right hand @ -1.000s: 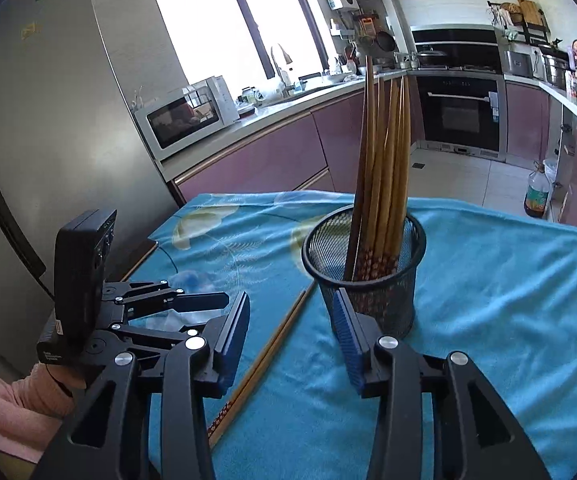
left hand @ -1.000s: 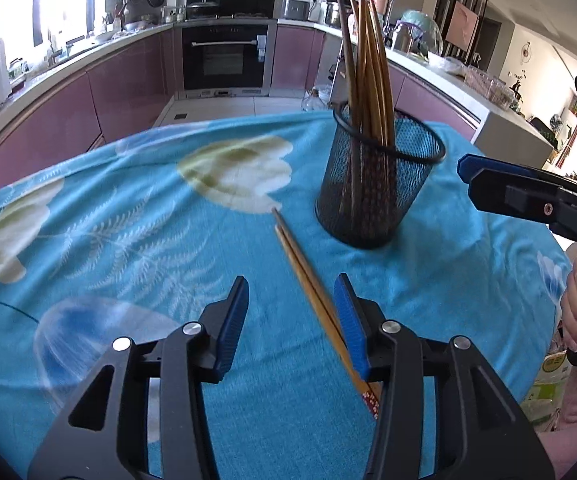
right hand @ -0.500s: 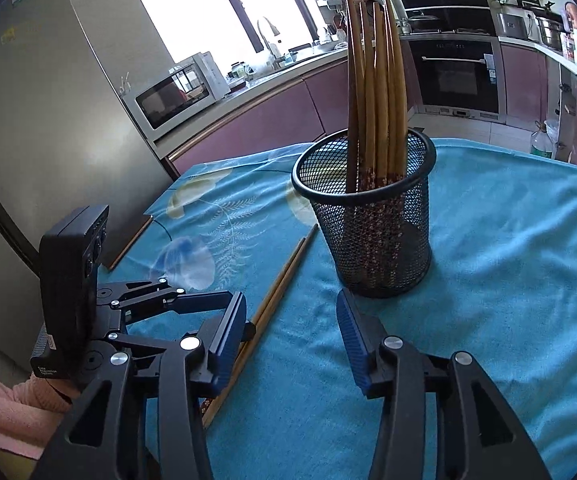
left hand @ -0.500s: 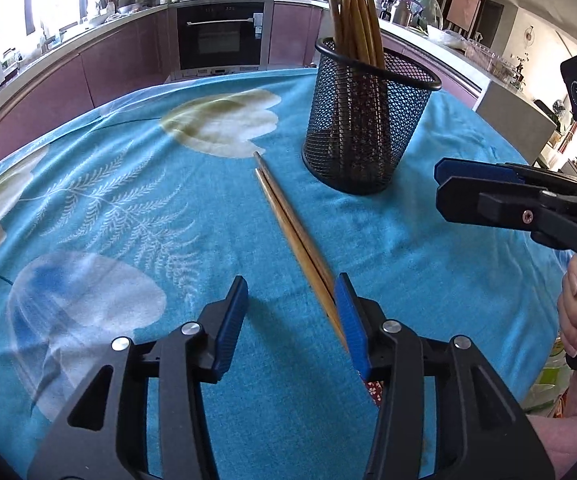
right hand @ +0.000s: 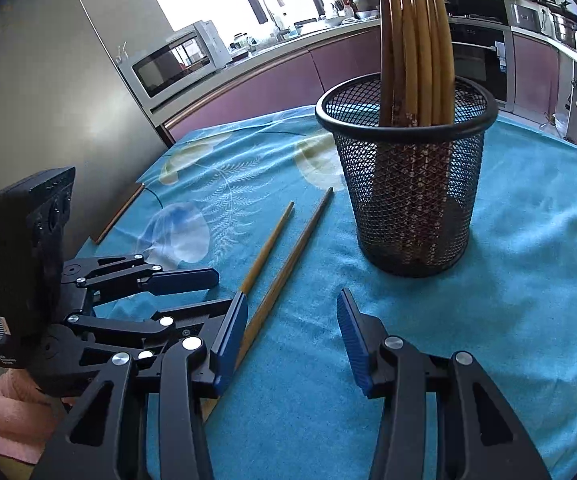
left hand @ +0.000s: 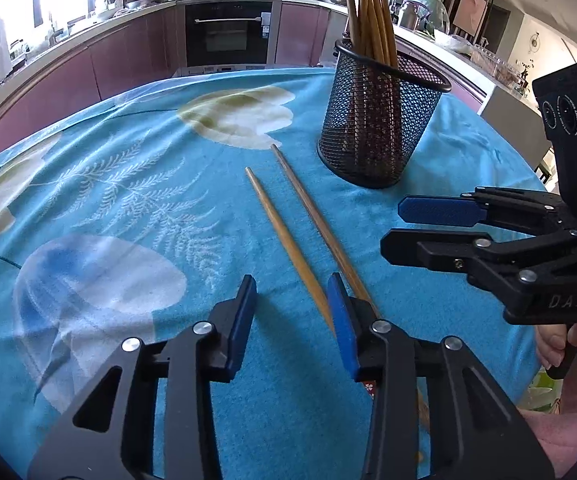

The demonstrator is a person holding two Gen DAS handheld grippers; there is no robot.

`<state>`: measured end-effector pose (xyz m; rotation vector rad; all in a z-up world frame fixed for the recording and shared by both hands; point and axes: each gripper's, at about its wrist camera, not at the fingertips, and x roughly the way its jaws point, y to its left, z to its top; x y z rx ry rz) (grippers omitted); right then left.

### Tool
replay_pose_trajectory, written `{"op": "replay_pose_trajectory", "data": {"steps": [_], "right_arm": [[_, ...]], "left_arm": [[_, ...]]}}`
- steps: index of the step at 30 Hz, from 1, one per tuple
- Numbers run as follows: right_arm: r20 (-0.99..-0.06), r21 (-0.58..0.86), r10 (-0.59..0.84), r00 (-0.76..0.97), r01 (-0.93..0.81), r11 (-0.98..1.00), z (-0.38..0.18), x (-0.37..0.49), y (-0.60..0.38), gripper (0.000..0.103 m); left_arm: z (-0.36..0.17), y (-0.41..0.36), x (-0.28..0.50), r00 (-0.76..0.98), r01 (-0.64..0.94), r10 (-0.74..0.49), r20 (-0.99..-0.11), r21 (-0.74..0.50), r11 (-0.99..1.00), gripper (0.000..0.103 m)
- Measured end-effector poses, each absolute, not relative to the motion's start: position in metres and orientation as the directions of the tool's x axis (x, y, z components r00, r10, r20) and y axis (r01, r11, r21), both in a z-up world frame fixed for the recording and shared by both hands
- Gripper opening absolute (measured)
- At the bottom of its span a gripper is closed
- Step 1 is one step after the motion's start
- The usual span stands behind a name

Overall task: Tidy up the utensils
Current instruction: 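Move the right gripper back to the two remaining chopsticks, then close the right gripper on one remaining bamboo chopstick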

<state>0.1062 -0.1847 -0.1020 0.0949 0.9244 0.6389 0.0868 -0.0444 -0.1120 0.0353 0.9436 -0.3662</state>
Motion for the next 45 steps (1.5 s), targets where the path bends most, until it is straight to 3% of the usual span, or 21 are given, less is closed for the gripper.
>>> {"op": "replay_pose_trajectory", "data": {"steps": [19,41,45], "right_arm": [[-0.778,0.211,0.454,0.435,-0.5,0.84,-0.107,0.111,-0.163,0.018],[-0.79,0.164,0.395,0.468,-0.46,0.873,-0.112,0.123,-0.155,0.02],[-0.788,0.186,0.407,0.462,-0.451,0.873,-0.112,0.125,-0.158,0.013]], "left_arm": [[-0.117,-0.036,0.089,0.519,0.319,-0.33,-0.788,-0.179,0.931,0.026],[-0.121,-0.038,0.11,0.527,0.294,-0.305,-0.793,-0.167,0.941,0.026],[-0.121,-0.039,0.111,0.531,0.282,-0.295,-0.794,-0.163,0.946,0.022]]}}
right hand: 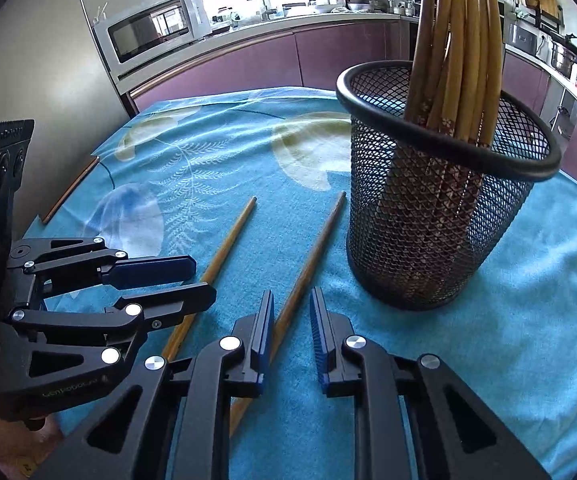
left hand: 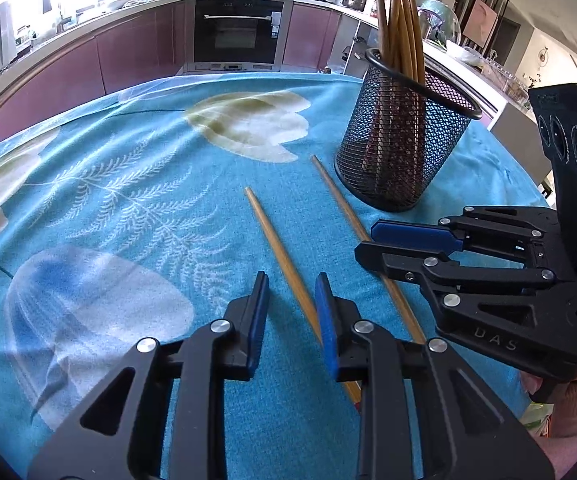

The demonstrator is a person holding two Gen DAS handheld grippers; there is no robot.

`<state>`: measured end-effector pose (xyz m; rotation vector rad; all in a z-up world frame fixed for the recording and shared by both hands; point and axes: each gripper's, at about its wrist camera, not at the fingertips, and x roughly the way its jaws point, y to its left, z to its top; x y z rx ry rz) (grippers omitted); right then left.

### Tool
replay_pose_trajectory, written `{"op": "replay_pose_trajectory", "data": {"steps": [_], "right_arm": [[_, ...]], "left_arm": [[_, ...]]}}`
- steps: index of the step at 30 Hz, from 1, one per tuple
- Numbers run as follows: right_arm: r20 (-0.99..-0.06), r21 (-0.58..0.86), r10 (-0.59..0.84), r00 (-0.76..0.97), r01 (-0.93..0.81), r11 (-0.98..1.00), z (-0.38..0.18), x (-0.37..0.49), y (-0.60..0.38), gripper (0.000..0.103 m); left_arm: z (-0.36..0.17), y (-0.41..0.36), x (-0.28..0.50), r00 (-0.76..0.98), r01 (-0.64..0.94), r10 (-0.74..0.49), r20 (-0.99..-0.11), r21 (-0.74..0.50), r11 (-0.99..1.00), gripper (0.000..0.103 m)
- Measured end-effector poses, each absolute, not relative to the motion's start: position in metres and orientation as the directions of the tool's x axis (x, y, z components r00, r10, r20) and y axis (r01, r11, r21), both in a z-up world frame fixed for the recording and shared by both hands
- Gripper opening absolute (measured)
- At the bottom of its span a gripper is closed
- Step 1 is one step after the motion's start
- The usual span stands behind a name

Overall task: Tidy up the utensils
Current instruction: 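Close the right gripper on one remaining bamboo chopstick, then lift the chopstick upright with the right gripper toward the mesh cup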

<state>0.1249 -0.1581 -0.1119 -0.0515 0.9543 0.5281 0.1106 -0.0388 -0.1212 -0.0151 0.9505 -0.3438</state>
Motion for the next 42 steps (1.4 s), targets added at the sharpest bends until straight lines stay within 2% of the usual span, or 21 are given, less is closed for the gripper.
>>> {"op": "replay_pose_trajectory", "data": {"steps": [6,19,25,28,42], "right_arm": [[-0.789,0.198,0.416,0.452,-0.454,0.869,-0.111,0.121,-0.16,0.011],[-0.798,0.162,0.39,0.46,-0.459,0.873,-0.114,0.12,-0.158,0.012],[-0.791,0.186,0.409,0.455,-0.457,0.87,-0.113,0.12,-0.161,0.009],[-0.782,0.197,0.422,0.459,-0.461,0.865,-0.109,0.116,-0.165,0.006],[-0.694,0.256,0.524,0.494,-0.51,0.821,-0.079,0.095,-0.18,0.006]], "left_arm": [[-0.122,-0.036,0.111,0.524,0.262,-0.308,-0.794,-0.194,0.945,0.013],[-0.122,-0.039,0.109,0.526,0.26,-0.293,-0.798,-0.177,0.949,0.014],[-0.121,-0.039,0.109,0.529,0.244,-0.286,-0.799,-0.179,0.953,0.011],[-0.12,-0.037,0.108,0.529,0.237,-0.289,-0.798,-0.188,0.953,0.008],[-0.094,-0.035,0.097,0.568,0.255,-0.315,-0.76,-0.201,0.946,0.007]]}}
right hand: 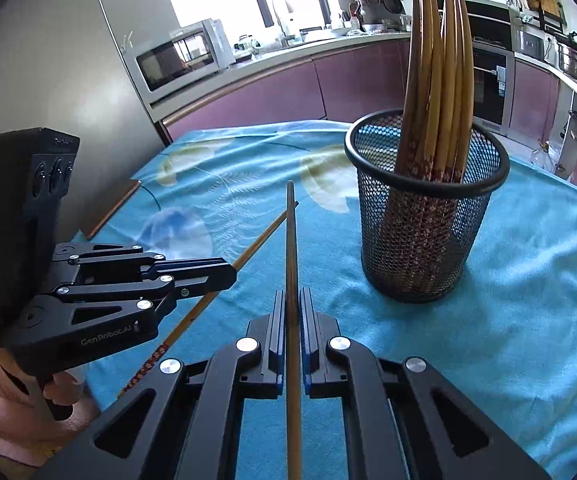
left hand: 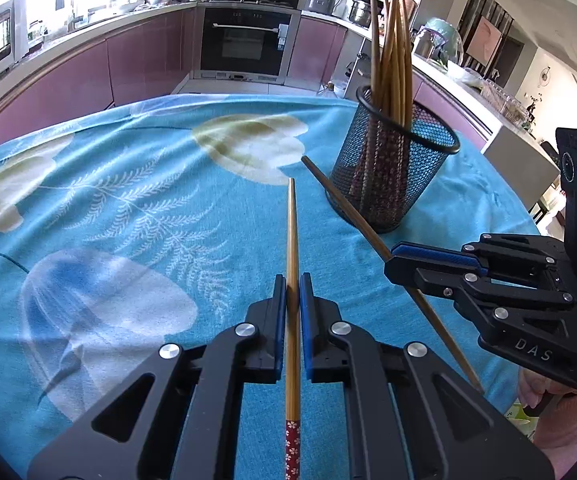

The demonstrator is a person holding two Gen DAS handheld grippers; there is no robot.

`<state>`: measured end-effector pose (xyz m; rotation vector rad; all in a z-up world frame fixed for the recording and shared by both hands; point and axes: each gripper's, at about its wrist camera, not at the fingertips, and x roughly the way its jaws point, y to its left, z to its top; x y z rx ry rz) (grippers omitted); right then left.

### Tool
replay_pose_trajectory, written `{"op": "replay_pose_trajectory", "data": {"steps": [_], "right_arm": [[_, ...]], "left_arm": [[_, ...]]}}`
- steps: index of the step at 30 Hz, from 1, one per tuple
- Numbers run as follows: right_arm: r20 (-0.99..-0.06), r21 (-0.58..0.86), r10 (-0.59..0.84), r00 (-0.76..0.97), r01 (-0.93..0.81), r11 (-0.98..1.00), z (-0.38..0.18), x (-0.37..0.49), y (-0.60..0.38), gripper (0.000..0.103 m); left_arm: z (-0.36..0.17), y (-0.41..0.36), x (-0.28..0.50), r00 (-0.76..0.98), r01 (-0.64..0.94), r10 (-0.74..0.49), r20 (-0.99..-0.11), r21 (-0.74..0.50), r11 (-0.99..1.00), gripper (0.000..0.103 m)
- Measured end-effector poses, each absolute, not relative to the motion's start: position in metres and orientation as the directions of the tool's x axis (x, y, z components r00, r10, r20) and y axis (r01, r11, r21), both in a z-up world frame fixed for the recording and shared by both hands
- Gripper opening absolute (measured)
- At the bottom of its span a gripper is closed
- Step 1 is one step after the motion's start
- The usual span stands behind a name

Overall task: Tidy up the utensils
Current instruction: 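Lift the chopstick upright with the right gripper toward the mesh cup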

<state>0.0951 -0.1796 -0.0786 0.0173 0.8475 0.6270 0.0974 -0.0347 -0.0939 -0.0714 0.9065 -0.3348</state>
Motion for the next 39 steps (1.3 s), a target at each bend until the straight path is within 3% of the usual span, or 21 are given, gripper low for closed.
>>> {"op": "replay_pose_trajectory", "data": {"steps": [21,39], "right_arm": [[-0.571,0.304,0.578,0.584,-0.503,0.809,-0.041,0.079,-0.211,0.006],[-0.504,0.308,0.579,0.641,-0.493,0.814,-0.021,0.072,-0.227,0.006]], "left_arm": [[-0.049,-0.03,0.077,0.602,0.318,-0.42,-0.68,-0.278,0.906,0.007],[-0.022,-0.035,0.068,0.639,0.352,-0.445,-0.627,-0.276,0.894,0.007]]}}
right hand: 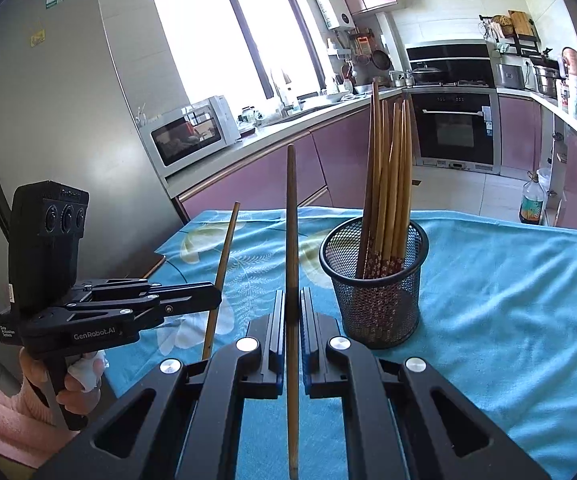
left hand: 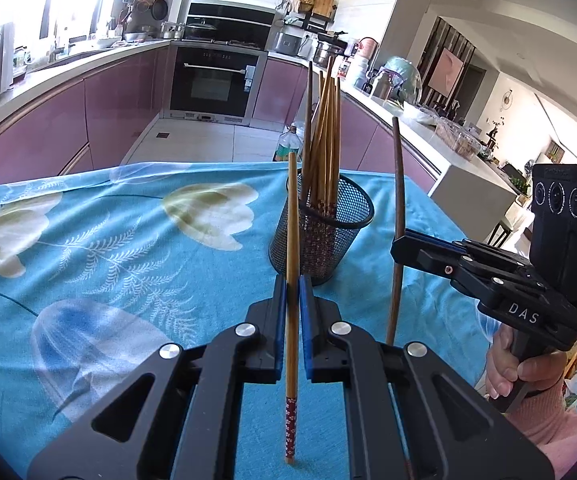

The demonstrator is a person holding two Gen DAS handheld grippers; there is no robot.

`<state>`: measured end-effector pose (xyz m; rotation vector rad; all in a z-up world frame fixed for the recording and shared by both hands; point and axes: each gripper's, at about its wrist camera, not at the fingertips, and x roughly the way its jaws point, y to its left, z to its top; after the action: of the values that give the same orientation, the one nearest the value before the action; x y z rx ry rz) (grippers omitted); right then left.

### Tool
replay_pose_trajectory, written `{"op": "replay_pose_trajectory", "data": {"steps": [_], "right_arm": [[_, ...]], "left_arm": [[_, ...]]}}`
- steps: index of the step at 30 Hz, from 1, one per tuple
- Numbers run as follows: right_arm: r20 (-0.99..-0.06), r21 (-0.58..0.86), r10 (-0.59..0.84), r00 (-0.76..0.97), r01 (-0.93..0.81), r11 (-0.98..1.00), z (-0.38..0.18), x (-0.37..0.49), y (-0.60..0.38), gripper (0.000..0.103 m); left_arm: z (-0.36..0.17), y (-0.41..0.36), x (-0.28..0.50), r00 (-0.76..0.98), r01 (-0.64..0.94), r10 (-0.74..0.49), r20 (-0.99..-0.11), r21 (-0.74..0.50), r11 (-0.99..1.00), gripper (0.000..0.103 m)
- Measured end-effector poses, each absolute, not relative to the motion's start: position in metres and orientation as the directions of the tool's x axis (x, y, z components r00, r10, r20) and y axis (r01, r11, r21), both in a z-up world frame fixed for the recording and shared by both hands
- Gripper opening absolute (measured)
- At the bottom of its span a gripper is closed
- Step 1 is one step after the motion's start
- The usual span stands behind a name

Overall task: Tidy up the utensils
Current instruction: 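Lift the chopstick upright with the right gripper toward the mesh cup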

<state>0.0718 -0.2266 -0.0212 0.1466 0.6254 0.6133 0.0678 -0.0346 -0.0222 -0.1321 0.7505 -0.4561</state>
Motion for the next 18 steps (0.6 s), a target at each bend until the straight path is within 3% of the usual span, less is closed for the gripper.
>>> {"op": "replay_pose_trajectory", "data": {"steps": [18], "right_arm": [[-0.456,0.295,0.575,0.679,-0.495,0.818,-0.005,0.074,-0.234,0.006]], "left_arm": [[-0.002,-0.034,0.066,0.668,0.374,-0.469,-0.577,-0.285,0.883,0.007]]}}
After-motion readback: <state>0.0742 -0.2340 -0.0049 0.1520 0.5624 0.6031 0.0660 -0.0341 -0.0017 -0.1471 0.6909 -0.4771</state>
